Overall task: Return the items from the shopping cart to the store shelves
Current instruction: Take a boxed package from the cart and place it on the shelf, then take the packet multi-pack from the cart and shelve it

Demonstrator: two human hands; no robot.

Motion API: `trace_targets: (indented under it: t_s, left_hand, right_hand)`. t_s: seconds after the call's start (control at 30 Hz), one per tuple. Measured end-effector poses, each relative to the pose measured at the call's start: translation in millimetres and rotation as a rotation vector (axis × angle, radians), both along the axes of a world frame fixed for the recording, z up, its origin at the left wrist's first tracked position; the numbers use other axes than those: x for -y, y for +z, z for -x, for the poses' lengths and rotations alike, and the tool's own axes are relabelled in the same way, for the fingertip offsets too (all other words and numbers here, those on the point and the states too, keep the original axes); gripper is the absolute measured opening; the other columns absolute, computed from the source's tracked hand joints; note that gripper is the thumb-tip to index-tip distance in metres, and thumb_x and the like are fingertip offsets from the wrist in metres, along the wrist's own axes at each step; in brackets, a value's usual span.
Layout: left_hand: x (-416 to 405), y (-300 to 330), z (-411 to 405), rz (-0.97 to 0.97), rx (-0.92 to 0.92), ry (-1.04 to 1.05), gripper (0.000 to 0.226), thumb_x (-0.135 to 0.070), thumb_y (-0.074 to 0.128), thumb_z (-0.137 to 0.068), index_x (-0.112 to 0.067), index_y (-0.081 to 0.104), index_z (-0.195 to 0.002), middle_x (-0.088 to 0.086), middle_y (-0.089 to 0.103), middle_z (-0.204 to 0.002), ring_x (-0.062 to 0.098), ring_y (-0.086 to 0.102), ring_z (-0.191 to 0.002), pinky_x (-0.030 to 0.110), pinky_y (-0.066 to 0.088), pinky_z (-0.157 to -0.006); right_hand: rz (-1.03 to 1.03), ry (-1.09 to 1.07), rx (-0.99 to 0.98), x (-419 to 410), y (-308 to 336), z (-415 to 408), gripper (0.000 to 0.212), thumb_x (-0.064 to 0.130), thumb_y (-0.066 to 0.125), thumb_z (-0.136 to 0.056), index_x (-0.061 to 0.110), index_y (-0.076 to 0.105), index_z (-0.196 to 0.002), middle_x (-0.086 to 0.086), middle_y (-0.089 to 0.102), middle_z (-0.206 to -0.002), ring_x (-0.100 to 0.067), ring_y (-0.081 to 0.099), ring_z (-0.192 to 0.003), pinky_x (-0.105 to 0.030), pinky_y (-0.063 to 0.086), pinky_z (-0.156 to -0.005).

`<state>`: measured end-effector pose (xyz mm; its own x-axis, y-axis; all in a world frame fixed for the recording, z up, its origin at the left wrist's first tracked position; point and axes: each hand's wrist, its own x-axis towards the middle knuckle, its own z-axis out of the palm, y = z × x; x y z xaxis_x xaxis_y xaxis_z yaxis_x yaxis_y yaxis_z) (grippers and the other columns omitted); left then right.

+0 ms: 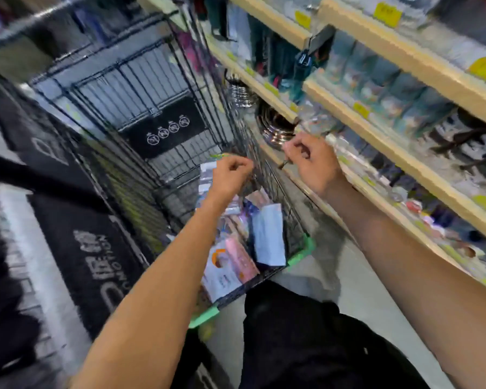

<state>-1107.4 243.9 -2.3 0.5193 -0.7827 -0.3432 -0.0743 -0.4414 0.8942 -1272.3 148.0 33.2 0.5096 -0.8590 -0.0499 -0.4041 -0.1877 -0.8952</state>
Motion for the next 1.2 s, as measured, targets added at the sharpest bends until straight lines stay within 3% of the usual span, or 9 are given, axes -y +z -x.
trace_targets:
  t_s: [0.1,0.2,0.27,0.37,0.47,0.6,0.7,0.9,1.2]
  left_hand:
    - [-82,-42,-29,-0.269,-0.059,0.040,0.029,-0.001,0.059,-0.093,-0.018,0.059,-0.069,-0.001,0.059,-0.063,0.005,0.056,-0.056,0.014,0.043,-0.050]
    - [-142,-84,-39,-0.497,-0.127,0.079,0.024,-0.022,0.067,-0.077,-0.017,0.059,-0.054,0.003,0.059,-0.059,0.012,0.056,-0.057,0.024,0.043,-0.057]
    - [-171,-110,-45,-0.606,-0.092,0.094,0.029,-0.040,0.067,-0.070,-0.012,0.065,-0.074,0.011,0.062,-0.082,0.022,0.057,-0.075,0.031,0.043,-0.067]
    - [-195,-130,-46,-0.669,-0.118,0.085,0.037,-0.024,0.066,-0.090,-0.002,0.058,-0.118,0.011,0.059,-0.115,0.028,0.058,-0.099,0.039,0.046,-0.079]
    - [-208,-140,-48,-0.719,-0.160,0.066,0.047,-0.016,0.070,-0.089,-0.008,0.051,-0.131,0.004,0.051,-0.120,0.023,0.054,-0.104,0.035,0.046,-0.087]
    - [-215,-152,-48,-0.785,-0.034,-0.029,0.061,-0.011,0.068,-0.086,-0.015,0.044,-0.142,0.008,0.055,-0.135,0.026,0.058,-0.116,0.029,0.049,-0.088]
    - [-208,-156,-47,-0.870,0.168,-0.187,0.059,-0.008,0.061,-0.084,-0.017,0.043,-0.140,0.015,0.051,-0.129,0.030,0.057,-0.112,0.036,0.052,-0.088]
    - [-192,-164,-40,-0.984,0.376,-0.350,0.048,-0.041,0.075,-0.081,-0.017,0.058,-0.119,0.003,0.065,-0.108,0.021,0.061,-0.102,0.033,0.054,-0.085]
    - [-180,-191,-47,-0.558,-0.270,0.089,0.026,-0.018,0.077,-0.082,-0.022,0.058,-0.098,0.008,0.063,-0.120,0.025,0.061,-0.091,0.031,0.048,-0.072]
  right_hand:
    - [-0.112,0.219,-0.164,-45,-35,-24,0.025,0.034,0.060,-0.094,0.015,0.065,-0.079,0.005,0.057,-0.063,0.000,0.049,-0.056,-0.028,0.040,-0.064]
    - [-0.147,0.350,-0.298,-83,-64,-31,0.032,0.033,0.060,-0.090,0.005,0.066,-0.078,-0.004,0.060,-0.068,-0.011,0.053,-0.062,-0.027,0.041,-0.062]
    - [-0.223,0.430,-0.431,-103,-83,-40,0.031,0.033,0.057,-0.088,0.003,0.063,-0.081,-0.011,0.063,-0.076,-0.019,0.053,-0.065,-0.031,0.042,-0.062]
    - [-0.254,0.505,-0.592,-125,-107,-47,0.017,0.029,0.060,-0.092,0.019,0.060,-0.079,-0.002,0.063,-0.082,-0.019,0.058,-0.075,-0.028,0.042,-0.063]
    - [-0.148,0.482,-0.698,-137,-119,-46,0.011,0.030,0.065,-0.091,0.019,0.068,-0.093,-0.001,0.068,-0.096,-0.026,0.063,-0.093,-0.035,0.049,-0.077]
    - [-0.045,0.491,-0.758,-132,-125,-51,0.014,0.018,0.068,-0.086,0.019,0.068,-0.101,-0.003,0.069,-0.106,-0.029,0.063,-0.100,-0.034,0.050,-0.080]
    - [-0.047,0.534,-0.819,-129,-125,-56,0.021,0.016,0.069,-0.087,0.020,0.067,-0.107,-0.001,0.067,-0.114,-0.024,0.063,-0.098,-0.030,0.047,-0.082]
    - [-0.066,0.591,-0.876,-125,-128,-64,0.028,0.015,0.071,-0.086,0.018,0.064,-0.112,-0.001,0.069,-0.113,-0.023,0.064,-0.101,-0.035,0.050,-0.092]
    - [-0.119,0.614,-0.900,-124,-130,-66,0.039,0.013,0.073,-0.082,0.022,0.060,-0.118,0.000,0.066,-0.118,-0.023,0.061,-0.110,-0.036,0.048,-0.094]
